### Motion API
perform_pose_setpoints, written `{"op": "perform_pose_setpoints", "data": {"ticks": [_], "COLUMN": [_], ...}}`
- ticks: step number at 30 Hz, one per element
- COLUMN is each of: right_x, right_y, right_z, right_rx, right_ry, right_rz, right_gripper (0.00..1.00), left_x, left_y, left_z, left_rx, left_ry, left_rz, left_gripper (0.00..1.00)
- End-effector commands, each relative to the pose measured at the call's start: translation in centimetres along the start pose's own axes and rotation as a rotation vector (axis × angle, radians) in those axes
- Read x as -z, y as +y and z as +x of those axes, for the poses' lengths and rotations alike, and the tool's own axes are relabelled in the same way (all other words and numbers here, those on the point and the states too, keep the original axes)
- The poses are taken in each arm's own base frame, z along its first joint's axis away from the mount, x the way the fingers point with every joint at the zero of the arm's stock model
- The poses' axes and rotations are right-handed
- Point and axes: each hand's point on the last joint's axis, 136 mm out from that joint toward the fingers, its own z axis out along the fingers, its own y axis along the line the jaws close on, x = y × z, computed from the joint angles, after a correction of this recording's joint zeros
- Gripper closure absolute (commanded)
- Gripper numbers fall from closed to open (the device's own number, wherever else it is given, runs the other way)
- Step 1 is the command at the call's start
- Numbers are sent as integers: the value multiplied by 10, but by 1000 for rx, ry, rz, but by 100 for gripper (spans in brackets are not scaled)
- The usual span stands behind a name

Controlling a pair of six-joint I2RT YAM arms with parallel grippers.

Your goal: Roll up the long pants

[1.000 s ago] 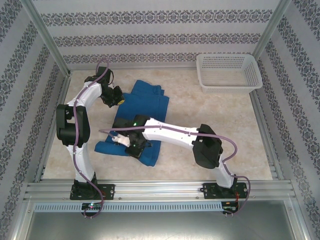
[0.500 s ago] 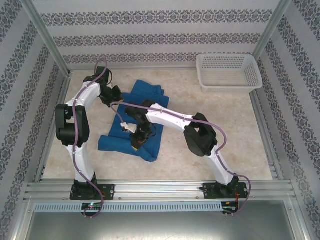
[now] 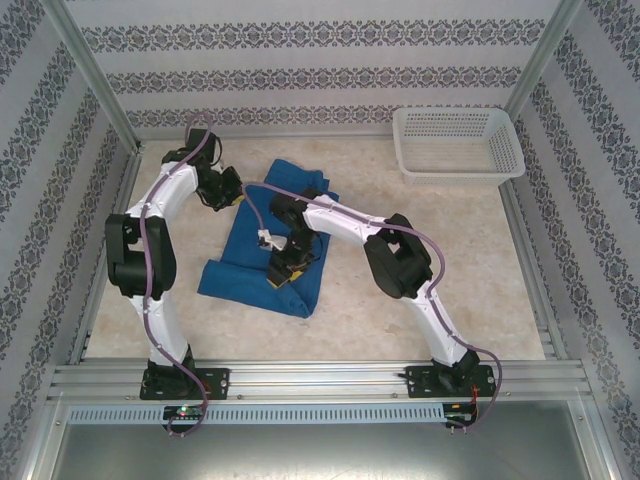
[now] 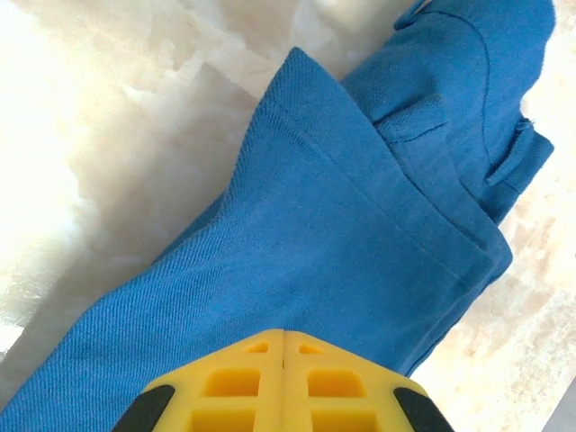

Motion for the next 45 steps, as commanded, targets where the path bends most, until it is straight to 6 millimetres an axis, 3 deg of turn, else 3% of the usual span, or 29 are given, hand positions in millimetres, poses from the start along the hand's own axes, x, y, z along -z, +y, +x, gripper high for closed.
{"op": "perform_pose_setpoints", "data": {"ticks": [1, 6, 10, 12, 14, 16, 18, 19, 20, 22, 24, 27, 31, 37, 41, 43, 45], "right_x": [31, 79, 93, 86, 65, 43, 23, 14, 4, -15, -28, -48, -70, -88, -87, -86, -87], "right_y": [-5, 34, 87, 120, 155, 166, 158, 152, 148, 144, 133, 113, 106, 98, 90, 88, 87], "right_z": [-8, -7, 10, 21, 31, 41, 48, 50, 53, 61, 65, 71, 75, 75, 68, 64, 61], "right_rx": [43, 148, 282, 299, 316, 319, 306, 293, 290, 314, 362, 405, 438, 499, 516, 525, 535], "right_ry": [-85, -208, -270, -292, -290, -265, -231, -217, -200, -166, -134, -61, -14, 2, -11, -13, -16], "right_rz": [132, 338, 477, 428, 282, 244, 274, 285, 289, 328, 439, 580, 659, 795, 867, 888, 895], "right_gripper": [49, 50, 50, 51, 54, 69, 95, 95, 90, 57, 46, 45, 43, 24, 14, 9, 8], "left_x": [21, 19, 19, 20, 20, 20, 20, 21, 21, 21, 22, 23, 22, 20, 18, 17, 17], "left_y": [1, 5, 7, 8, 9, 10, 11, 11, 12, 13, 16, 17, 19, 22, 23, 22, 20], "left_z": [1, 0, 1, 1, 1, 2, 3, 3, 3, 3, 3, 2, 4, 2, 1, 1, 1], "left_rx": [11, 23, 25, 28, 30, 33, 33, 33, 35, 35, 39, 44, 43, 54, 62, 60, 58], "left_ry": [-9, -9, -7, -9, -14, -12, -10, -11, -12, -14, -12, -15, -12, -12, -13, -10, -11], "left_rz": [-2, -5, -7, -8, -9, -7, -9, -8, -10, -13, -17, -15, -18, -19, -13, -4, 6], "left_gripper": [100, 100, 100, 100, 100, 100, 100, 100, 100, 100, 100, 100, 100, 100, 100, 83, 72]}}
